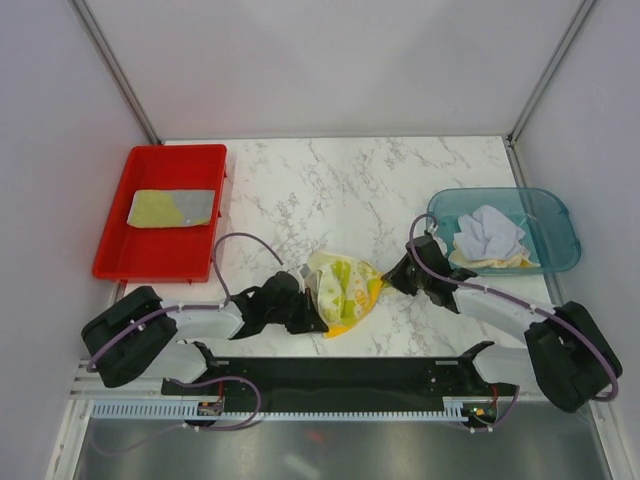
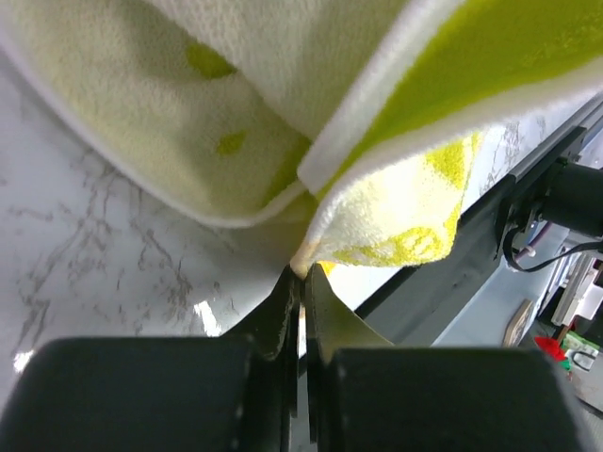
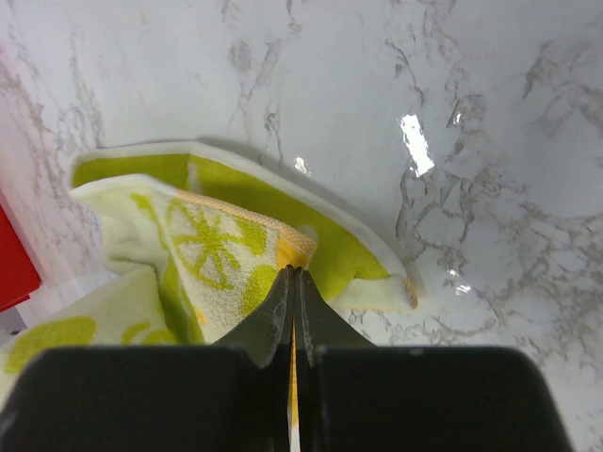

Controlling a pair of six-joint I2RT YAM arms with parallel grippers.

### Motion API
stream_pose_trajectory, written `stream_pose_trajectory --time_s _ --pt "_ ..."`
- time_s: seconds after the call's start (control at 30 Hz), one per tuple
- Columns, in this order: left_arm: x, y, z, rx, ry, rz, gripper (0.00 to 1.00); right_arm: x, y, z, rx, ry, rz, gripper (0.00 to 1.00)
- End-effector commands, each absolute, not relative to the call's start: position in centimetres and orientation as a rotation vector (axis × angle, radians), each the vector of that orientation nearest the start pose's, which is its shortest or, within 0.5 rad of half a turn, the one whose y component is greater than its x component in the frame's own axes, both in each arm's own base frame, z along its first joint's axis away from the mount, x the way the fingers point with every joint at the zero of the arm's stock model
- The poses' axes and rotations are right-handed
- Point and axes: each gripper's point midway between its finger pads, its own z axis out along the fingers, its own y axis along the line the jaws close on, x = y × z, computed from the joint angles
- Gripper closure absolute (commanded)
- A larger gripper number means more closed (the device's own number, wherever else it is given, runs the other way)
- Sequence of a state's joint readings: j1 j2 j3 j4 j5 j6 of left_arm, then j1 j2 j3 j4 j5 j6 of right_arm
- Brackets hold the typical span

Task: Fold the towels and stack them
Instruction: Flatten out the crumpled towel

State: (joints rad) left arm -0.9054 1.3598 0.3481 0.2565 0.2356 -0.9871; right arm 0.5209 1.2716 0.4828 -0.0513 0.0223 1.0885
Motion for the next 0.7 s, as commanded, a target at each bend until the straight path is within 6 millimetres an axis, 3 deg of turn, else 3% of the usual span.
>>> stream_pose_trajectory --time_s 0.0,0.03,0.07,0.13,0.2,0.23,0.27,0.3,0.37,0.4,0.43,0.47,0.5,0.53,0.57,0.6,0.63,0.67 --pt "12.5 -28.7 4.1 0.006 2.615 -1.151 0.98 25.8 17.2 7.0 0.680 2.341 0.649 1.00" --pt "12.4 -28.6 4.7 -0.005 2.625 -1.152 0.98 25.7 16.7 7.6 0.675 2.323 0.641 1.00" --pt "12.5 -28.9 6.7 0.004 2.579 -1.201 0.98 25.5 16.5 9.4 0.662 2.276 0.669 1.00" --pt "12.5 -29.0 9.1 0.004 2.570 -1.214 0.98 24.9 15.2 10.5 0.670 2.254 0.626 1.00" --pt "13.4 -29.2 12.1 -0.014 2.506 -1.223 0.98 24.9 14.9 13.8 0.669 2.153 0.683 1.00" --pt "14.3 -29.7 14.8 -0.006 2.470 -1.221 0.98 25.4 14.5 15.2 0.689 2.094 0.688 1.00" --pt "15.2 -29.9 16.2 -0.008 2.439 -1.208 0.98 26.0 14.3 17.0 0.693 2.033 0.705 1.00" --pt "17.0 -30.7 19.2 0.010 2.391 -1.204 0.98 27.3 14.4 19.8 0.673 1.960 0.715 1.00" --pt "19.0 -31.5 22.0 0.037 2.353 -1.219 0.98 29.6 13.8 23.0 0.670 1.859 0.653 1.00" --pt "20.5 -32.0 21.9 0.038 2.370 -1.195 0.98 31.2 14.0 28.1 0.656 1.751 0.679 1.00" --pt "22.6 -32.7 25.5 0.067 2.285 -1.224 0.98 32.5 13.8 30.1 0.647 1.713 0.639 1.00" --pt "25.4 -31.8 26.8 0.022 2.256 -1.220 0.98 35.1 13.9 30.0 0.622 1.727 0.527 1.00" --pt "27.4 -31.4 28.1 -0.001 2.222 -1.217 0.98 36.7 14.2 35.7 0.604 1.624 0.552 1.00" --pt "31.9 -30.4 30.4 -0.056 2.158 -1.200 0.98 39.7 15.3 35.3 0.579 1.644 0.503 1.00" --pt "34.0 -29.9 32.0 -0.072 2.114 -1.199 0.98 41.6 15.0 41.4 0.546 1.522 0.516 1.00" --pt "36.5 -29.6 36.4 -0.051 2.002 -1.214 0.98 43.2 15.1 43.1 0.533 1.491 0.511 1.00" --pt "40.5 -28.5 35.7 -0.100 2.005 -1.186 0.98 46.7 16.2 41.8 0.510 1.521 0.475 1.00" --pt "42.1 -28.6 36.8 -0.081 1.978 -1.214 0.98 48.6 15.7 43.3 0.497 1.488 0.461 1.00"
